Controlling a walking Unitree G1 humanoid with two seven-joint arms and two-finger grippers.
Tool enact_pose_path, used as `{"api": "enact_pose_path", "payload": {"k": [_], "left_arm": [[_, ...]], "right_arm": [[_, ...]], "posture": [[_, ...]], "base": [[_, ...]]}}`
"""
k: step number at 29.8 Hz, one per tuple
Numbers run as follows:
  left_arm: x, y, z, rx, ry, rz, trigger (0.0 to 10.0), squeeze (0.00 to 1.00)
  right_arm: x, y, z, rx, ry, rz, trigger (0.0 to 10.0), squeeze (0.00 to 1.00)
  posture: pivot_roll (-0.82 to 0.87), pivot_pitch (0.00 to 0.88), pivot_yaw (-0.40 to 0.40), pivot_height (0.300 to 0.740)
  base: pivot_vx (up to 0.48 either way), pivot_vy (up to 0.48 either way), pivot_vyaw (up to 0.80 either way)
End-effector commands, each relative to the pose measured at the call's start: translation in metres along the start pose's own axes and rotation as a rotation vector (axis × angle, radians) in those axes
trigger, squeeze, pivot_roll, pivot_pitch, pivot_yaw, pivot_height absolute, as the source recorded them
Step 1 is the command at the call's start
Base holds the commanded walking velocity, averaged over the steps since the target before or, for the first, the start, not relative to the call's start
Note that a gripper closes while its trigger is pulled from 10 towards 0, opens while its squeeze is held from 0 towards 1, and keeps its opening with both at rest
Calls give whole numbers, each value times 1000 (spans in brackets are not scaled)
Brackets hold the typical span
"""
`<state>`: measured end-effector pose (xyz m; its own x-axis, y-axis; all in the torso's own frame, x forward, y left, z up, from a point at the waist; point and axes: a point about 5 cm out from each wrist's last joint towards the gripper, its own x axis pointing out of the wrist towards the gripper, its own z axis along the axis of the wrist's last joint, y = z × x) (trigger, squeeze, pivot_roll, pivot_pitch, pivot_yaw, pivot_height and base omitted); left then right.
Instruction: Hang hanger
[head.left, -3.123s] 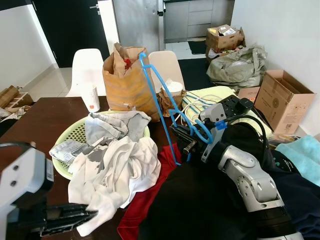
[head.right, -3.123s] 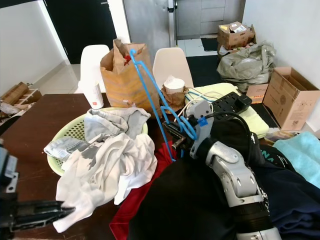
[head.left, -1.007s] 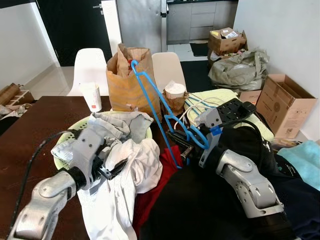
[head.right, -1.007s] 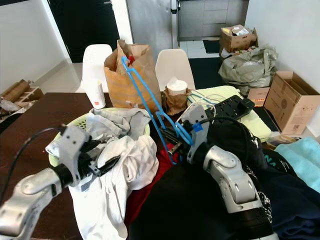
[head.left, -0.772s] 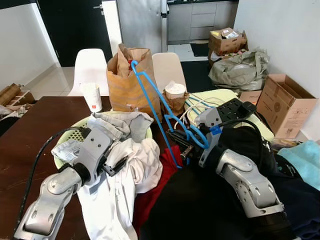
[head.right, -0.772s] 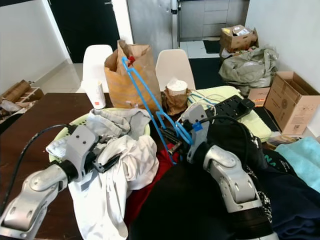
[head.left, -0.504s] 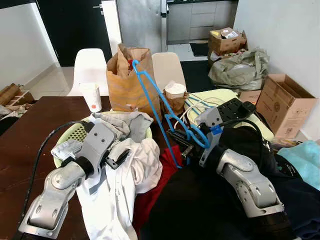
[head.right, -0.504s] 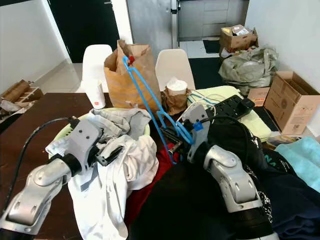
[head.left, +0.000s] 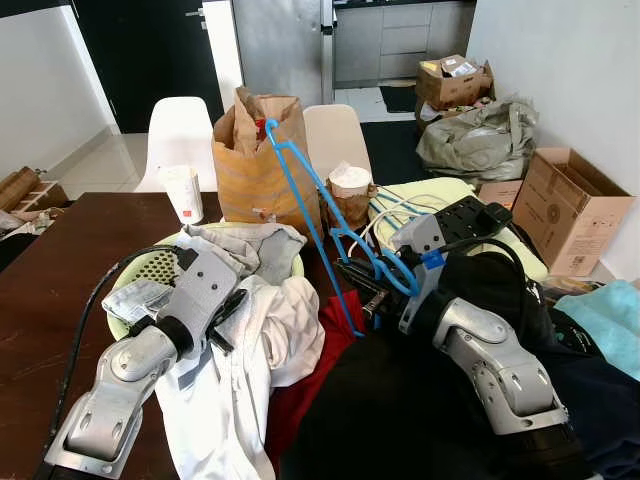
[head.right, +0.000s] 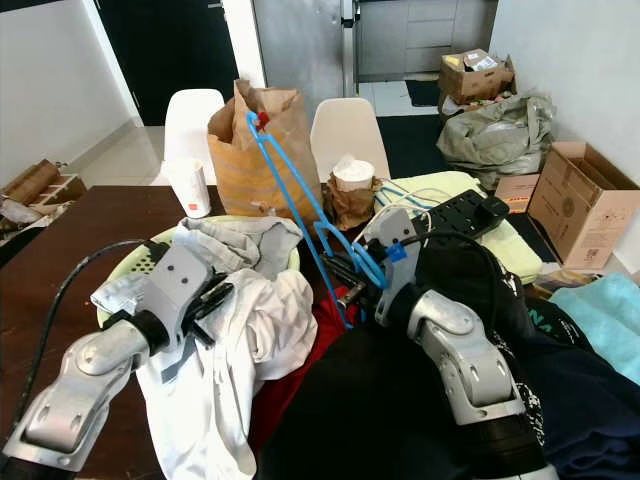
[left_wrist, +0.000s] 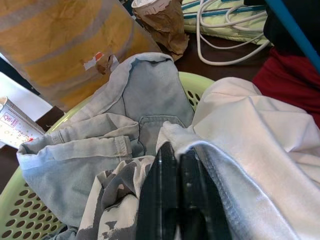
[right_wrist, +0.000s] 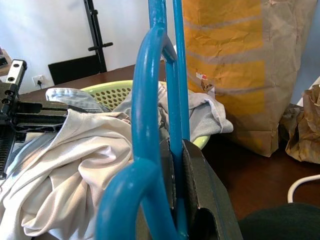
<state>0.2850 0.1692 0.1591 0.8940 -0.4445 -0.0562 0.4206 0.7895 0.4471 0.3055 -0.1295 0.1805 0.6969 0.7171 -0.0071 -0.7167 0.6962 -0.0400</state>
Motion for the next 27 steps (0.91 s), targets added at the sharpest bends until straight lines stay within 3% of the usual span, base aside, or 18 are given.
{"api": "enact_pose_path", "payload": {"k": [1, 2, 4, 5, 7, 8, 9, 10, 11, 13, 14, 15, 16, 19, 21, 22, 23, 27], "left_arm": [[0, 3, -3, 23, 18, 9, 0, 0], [0, 11, 2, 36, 4, 40, 0, 0], [0, 11, 2, 36, 4, 40, 0, 0], [-1, 24, 11, 56, -24, 93, 0, 0], [-1, 24, 11, 56, -24, 93, 0, 0], [-3, 38, 26, 75, -72, 157, 0, 0], [-3, 38, 26, 75, -72, 157, 0, 0], [-5, 57, 61, 90, -192, 240, 0, 0], [-5, 57, 61, 90, -192, 240, 0, 0], [-13, 76, 112, 104, -380, 323, 0, 0], [-13, 76, 112, 104, -380, 323, 0, 0], [-19, 82, 138, 106, -481, 354, 0, 0], [-19, 82, 138, 106, -481, 354, 0, 0], [-29, 92, 171, 105, -603, 402, 0, 0], [-29, 92, 171, 105, -603, 402, 0, 0], [-33, 95, 180, 97, -635, 419, 3176, 0], [-32, 96, 183, 68, -647, 413, 10000, 0], [-30, 94, 184, 56, -638, 403, 10000, 0]], "right_arm": [[-2, -3, -10, 11, 57, -23, 10000, 0], [-2, -4, -10, 10, 57, -24, 10000, 0], [-2, -4, -10, 10, 57, -24, 10000, 0], [-2, -4, -10, 9, 58, -24, 10000, 0], [-2, -4, -10, 9, 58, -24, 10000, 0], [-2, -4, -10, 9, 59, -24, 10000, 0], [-2, -4, -10, 9, 59, -24, 10000, 0], [-1, -4, -10, 8, 57, -24, 10000, 0], [-1, -4, -10, 8, 57, -24, 10000, 0], [0, -4, -10, 8, 54, -23, 10000, 0], [0, -4, -10, 8, 54, -23, 10000, 0], [1, -4, -9, 8, 51, -22, 10000, 0], [1, -4, -9, 8, 51, -22, 10000, 0], [3, -3, -8, 9, 45, -19, 10000, 0], [3, -3, -8, 9, 45, -19, 10000, 0], [3, -3, -8, 9, 42, -19, 10000, 0], [4, -3, -8, 11, 38, -19, 10000, 0], [4, -3, -7, 12, 34, -19, 10000, 0]], "posture": [[-101, 0, 42, 736], [-103, 0, 41, 736], [-103, 0, 41, 736], [-102, 0, 41, 736], [-102, 0, 41, 736], [-100, 0, 38, 736], [-100, 0, 38, 736], [-99, 0, 39, 736], [-99, 0, 39, 736], [-98, 0, 39, 736], [-98, 0, 39, 736], [-97, 0, 39, 736], [-97, 0, 39, 736], [-95, 0, 41, 736], [-95, 0, 41, 736], [-95, 0, 43, 736], [-95, 0, 45, 736], [-96, 0, 47, 736]], "base": [[0, 0, 0], [0, 0, 0], [0, 0, 0], [0, 0, 0], [0, 0, 0], [0, 0, 0], [0, 0, 0], [0, 0, 0], [0, 0, 0], [0, 0, 0], [0, 0, 0], [0, 0, 0], [0, 0, 0], [0, 0, 0], [0, 0, 0], [0, 0, 0], [0, 0, 0], [0, 0, 0]]}}
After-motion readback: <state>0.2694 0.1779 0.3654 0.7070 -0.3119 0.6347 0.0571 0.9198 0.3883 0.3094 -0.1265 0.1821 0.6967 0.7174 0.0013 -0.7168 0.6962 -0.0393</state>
